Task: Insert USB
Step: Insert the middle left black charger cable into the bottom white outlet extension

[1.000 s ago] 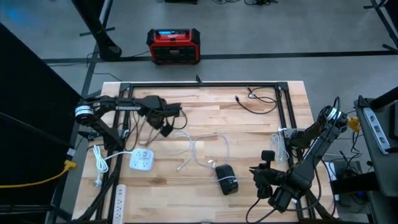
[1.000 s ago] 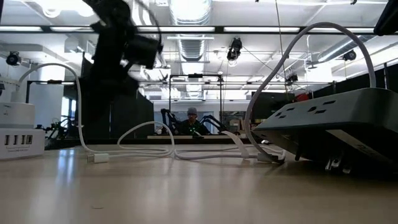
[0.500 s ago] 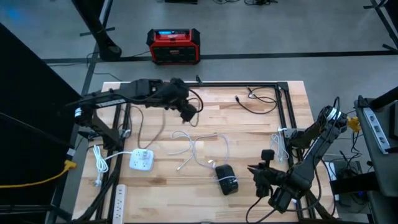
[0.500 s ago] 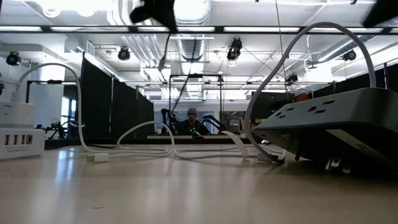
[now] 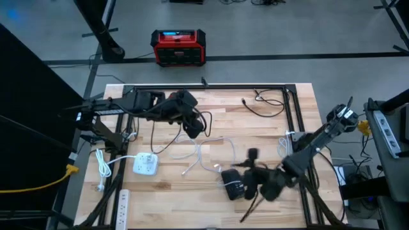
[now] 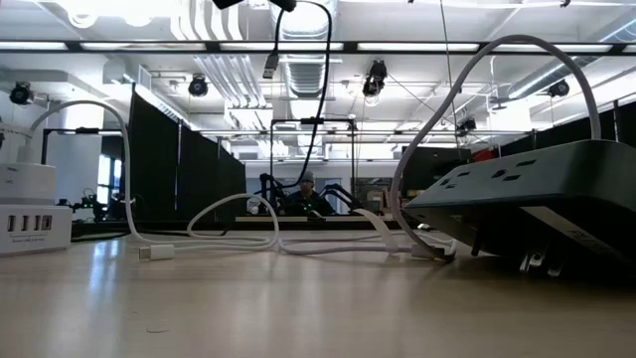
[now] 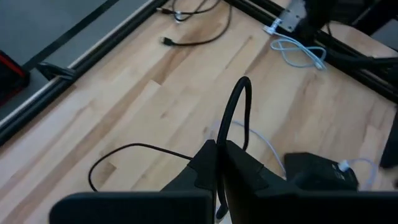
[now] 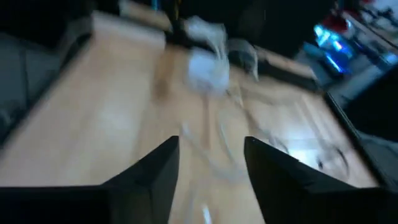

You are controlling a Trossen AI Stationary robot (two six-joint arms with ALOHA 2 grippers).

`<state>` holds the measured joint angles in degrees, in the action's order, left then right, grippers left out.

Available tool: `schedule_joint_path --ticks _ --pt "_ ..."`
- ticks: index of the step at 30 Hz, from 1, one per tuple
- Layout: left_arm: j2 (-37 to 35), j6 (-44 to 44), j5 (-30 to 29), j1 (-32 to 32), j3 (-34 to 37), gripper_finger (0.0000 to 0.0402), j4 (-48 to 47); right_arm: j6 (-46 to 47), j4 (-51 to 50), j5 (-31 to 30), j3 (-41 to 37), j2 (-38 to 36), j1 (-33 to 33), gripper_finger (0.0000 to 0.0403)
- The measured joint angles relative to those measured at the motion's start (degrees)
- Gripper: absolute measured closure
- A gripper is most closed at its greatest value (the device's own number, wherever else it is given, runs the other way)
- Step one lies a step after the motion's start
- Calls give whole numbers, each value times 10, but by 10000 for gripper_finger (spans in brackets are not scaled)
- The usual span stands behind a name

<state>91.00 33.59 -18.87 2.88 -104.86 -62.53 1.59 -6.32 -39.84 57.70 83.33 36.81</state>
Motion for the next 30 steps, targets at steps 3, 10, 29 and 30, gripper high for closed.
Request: schedule_joint_path --ticks 3,10,29,30 --pt "0 5 -2 21 0 400 1 -45 125 44 -14 4 -52 221" --pt "0 20 -12 69 -1 400 15 -57 274 111 -18 54 -126 226" --pt "0 30 -33 120 -1 400 36 -60 504 29 -18 173 -162 239" --pt "0 30 -33 120 -1 400 36 -58 508 37 -18 173 -164 241"
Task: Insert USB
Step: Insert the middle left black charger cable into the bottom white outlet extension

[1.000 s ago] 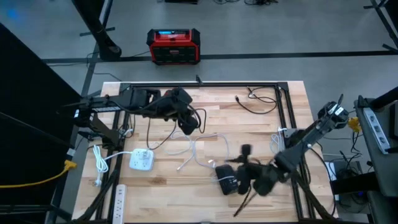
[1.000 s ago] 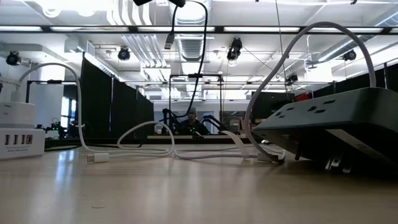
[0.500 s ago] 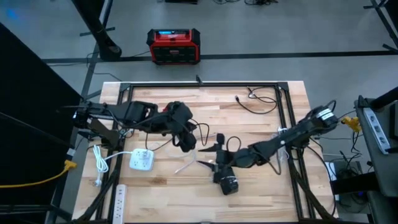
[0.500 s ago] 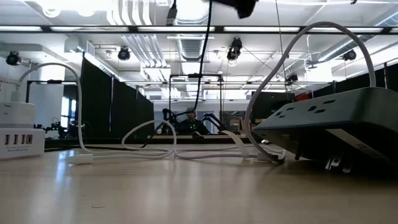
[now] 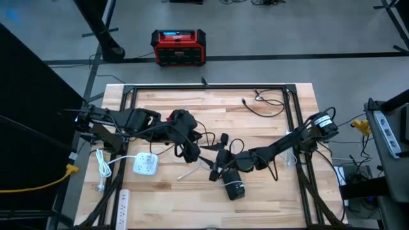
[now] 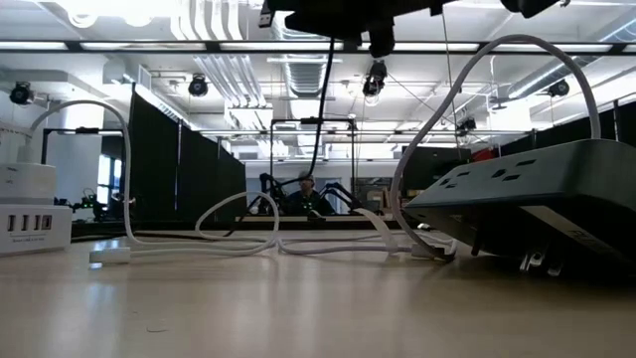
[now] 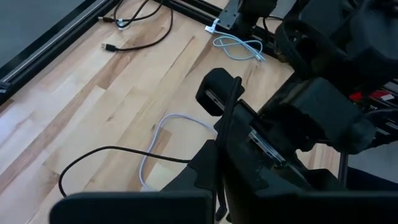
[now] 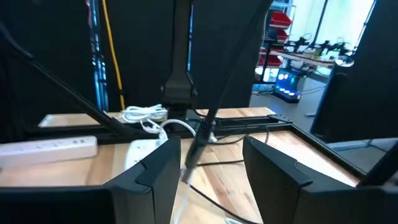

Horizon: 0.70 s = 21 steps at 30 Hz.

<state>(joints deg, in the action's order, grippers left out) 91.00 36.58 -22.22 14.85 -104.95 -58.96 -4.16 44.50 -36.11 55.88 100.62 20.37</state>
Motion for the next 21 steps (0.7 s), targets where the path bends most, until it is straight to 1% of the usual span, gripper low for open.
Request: schedule_joint_path --ticks 5,8,10,13,14,21 --pt "0 4 -10 1 0 400 1 49 -5 30 0 4 -20 260" --pt "0 4 -12 2 0 400 2 64 -10 43 3 14 -26 283" --pt "0 4 -13 2 0 400 4 63 -13 46 5 19 -26 313" --pt "0 4 -13 2 0 400 3 52 -12 47 9 23 -21 376" --pt "0 4 -14 2 0 400 3 44 -10 46 9 23 -19 389" --pt "0 -2 -14 2 0 393 -15 13 -10 31 9 21 3 398"
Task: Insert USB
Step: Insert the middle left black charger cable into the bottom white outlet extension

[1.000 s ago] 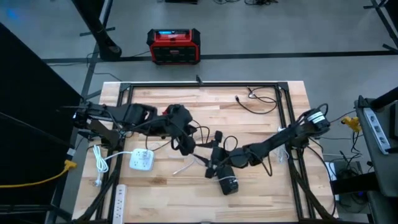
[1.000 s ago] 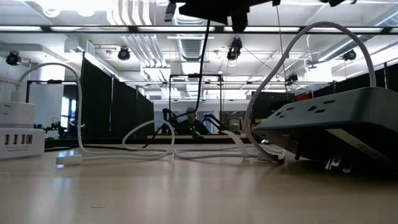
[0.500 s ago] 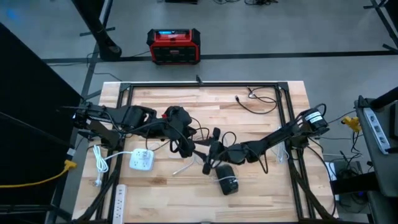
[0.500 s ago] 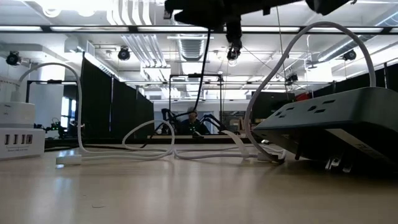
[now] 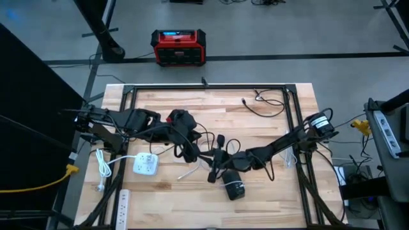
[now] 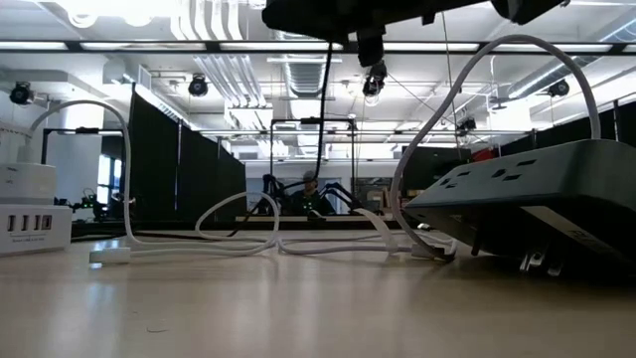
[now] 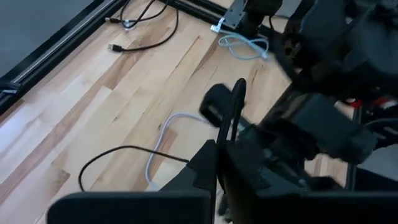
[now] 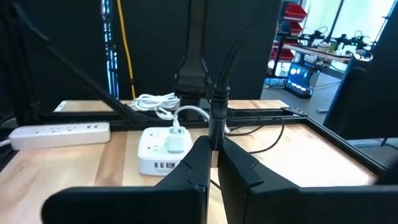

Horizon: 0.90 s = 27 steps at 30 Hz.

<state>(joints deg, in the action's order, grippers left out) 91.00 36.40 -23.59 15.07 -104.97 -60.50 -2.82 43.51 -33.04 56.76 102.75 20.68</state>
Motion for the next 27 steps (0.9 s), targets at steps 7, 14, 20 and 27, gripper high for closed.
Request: schedule_joint_path --ticks 7,14,20,27 --pt "0 10 9 6 0 387 -117 -8 -50 -5 1 -7 23 398" --pt "0 123 7 38 0 386 -256 -16 -76 -3 1 -49 31 400" --pt "-4 152 5 56 -4 386 -291 -9 -111 1 1 -85 31 402" --pt "-10 116 -31 54 -70 383 -253 13 -133 12 1 -81 30 402"
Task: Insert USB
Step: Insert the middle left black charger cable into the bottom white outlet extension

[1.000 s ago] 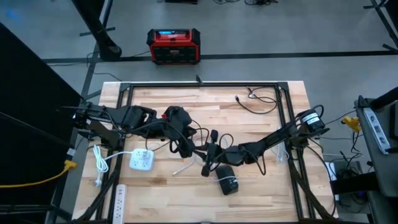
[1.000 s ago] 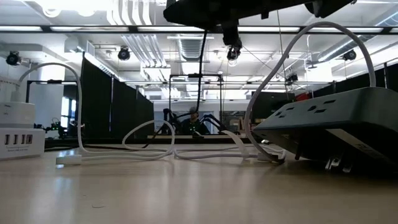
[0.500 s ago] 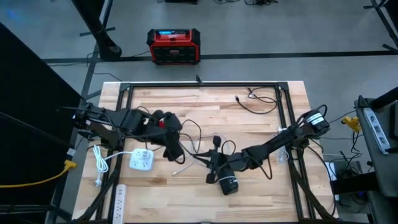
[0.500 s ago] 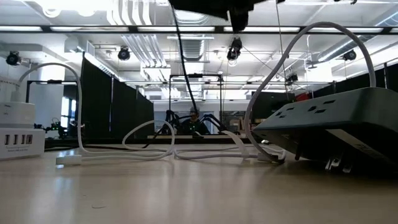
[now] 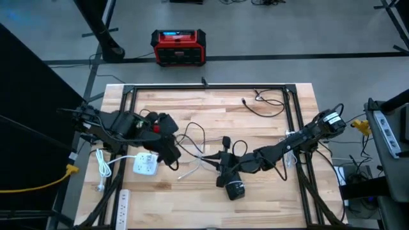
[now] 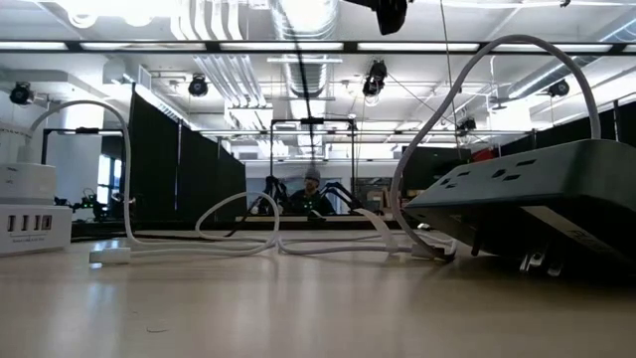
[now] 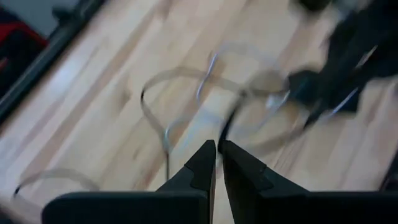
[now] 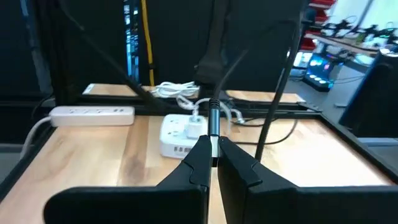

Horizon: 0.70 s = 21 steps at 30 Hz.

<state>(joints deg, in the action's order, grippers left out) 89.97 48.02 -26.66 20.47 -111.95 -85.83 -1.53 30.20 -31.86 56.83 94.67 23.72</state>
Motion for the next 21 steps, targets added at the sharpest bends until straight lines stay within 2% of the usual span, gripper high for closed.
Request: schedule_joint_path --ticks 4,5,7,11,15,21 --pt "-1 -36 -30 0 -40 362 55 4 3 8 -1 1 0 402" --pt "0 -55 -33 0 -60 350 54 4 5 8 -1 1 -1 402" --pt "0 -74 -41 0 -79 316 115 4 4 8 -1 1 -1 402" --pt "-1 -69 -37 1 -107 257 95 -11 26 1 -1 1 0 402" --pt "0 -24 -26 27 -102 220 55 -47 91 -1 -1 -9 2 402" --pt "2 18 -62 84 -38 214 36 -89 116 -13 -7 -68 2 402"
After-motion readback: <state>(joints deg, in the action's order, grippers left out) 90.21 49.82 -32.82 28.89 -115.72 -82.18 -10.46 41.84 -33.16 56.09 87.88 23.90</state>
